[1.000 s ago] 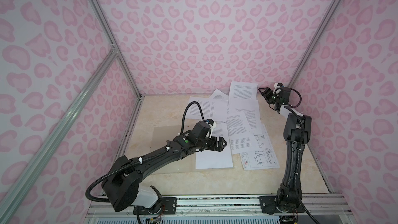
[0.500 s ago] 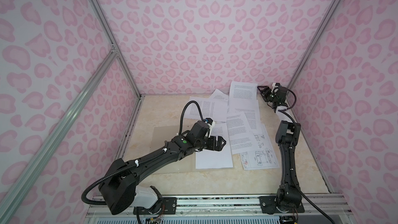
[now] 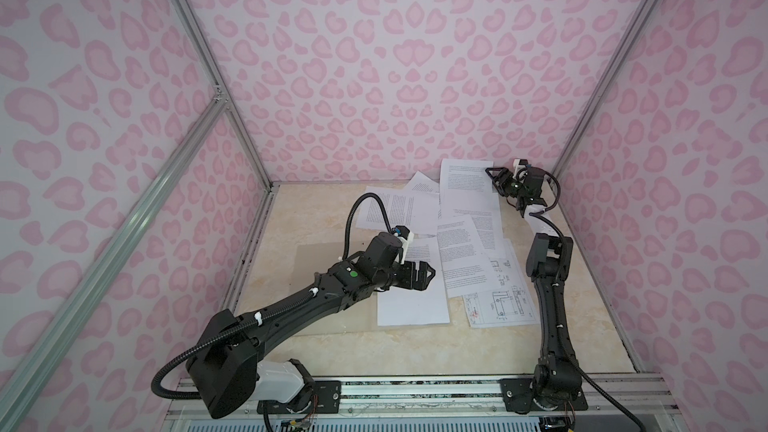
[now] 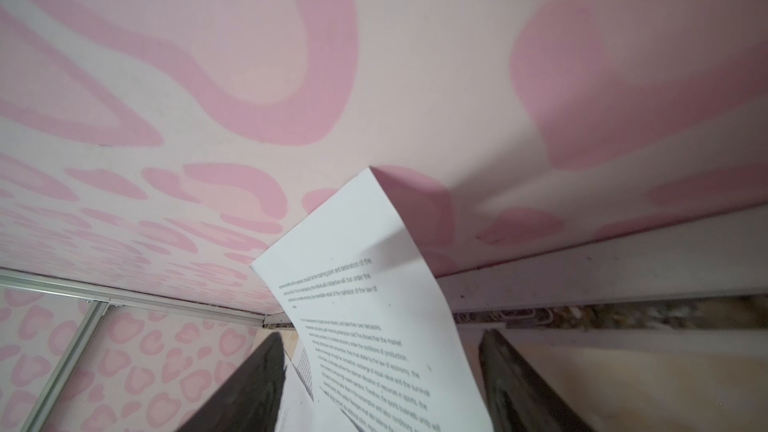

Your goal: Put the files into the folder

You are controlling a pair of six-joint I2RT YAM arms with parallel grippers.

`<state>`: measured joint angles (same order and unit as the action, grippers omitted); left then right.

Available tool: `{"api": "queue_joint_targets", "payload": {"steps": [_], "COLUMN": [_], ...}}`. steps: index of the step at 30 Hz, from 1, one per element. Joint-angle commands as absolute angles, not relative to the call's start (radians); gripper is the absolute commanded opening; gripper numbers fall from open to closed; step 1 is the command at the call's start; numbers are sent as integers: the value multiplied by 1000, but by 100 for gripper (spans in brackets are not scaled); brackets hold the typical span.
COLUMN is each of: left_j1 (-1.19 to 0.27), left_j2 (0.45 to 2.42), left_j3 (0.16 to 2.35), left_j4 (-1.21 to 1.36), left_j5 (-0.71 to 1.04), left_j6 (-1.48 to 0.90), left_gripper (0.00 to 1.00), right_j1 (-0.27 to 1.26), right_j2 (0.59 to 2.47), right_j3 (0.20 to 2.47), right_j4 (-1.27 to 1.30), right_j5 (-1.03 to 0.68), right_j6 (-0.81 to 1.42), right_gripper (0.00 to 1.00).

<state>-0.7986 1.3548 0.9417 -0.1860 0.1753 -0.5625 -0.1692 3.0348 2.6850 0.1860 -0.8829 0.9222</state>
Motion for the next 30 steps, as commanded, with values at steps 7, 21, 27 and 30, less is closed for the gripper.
{"api": "queue_joint_targets", "payload": {"steps": [7, 21, 27, 30], "left_j1": [-799, -798, -798, -799], "left_j2": [1318, 1274, 1242, 1229], "left_j3": [912, 876, 850, 839], "left_j4": [-179, -173, -173, -175], "left_j5": [149, 138, 132, 126], "left_j6": [-557, -558, -563, -566], "left_gripper": [99, 99, 99, 99], "right_j1": [-170, -138, -128, -118], "right_j2": [3060, 2821, 2787, 2816], "right_j3": [2640, 2275, 2292, 2371], "right_j4": [459, 422, 189, 71], "right_j5": [-1019, -1099, -1041, -1050], "right_j6": [1145, 921, 737, 703], "right_gripper": [42, 32, 49, 47]}}
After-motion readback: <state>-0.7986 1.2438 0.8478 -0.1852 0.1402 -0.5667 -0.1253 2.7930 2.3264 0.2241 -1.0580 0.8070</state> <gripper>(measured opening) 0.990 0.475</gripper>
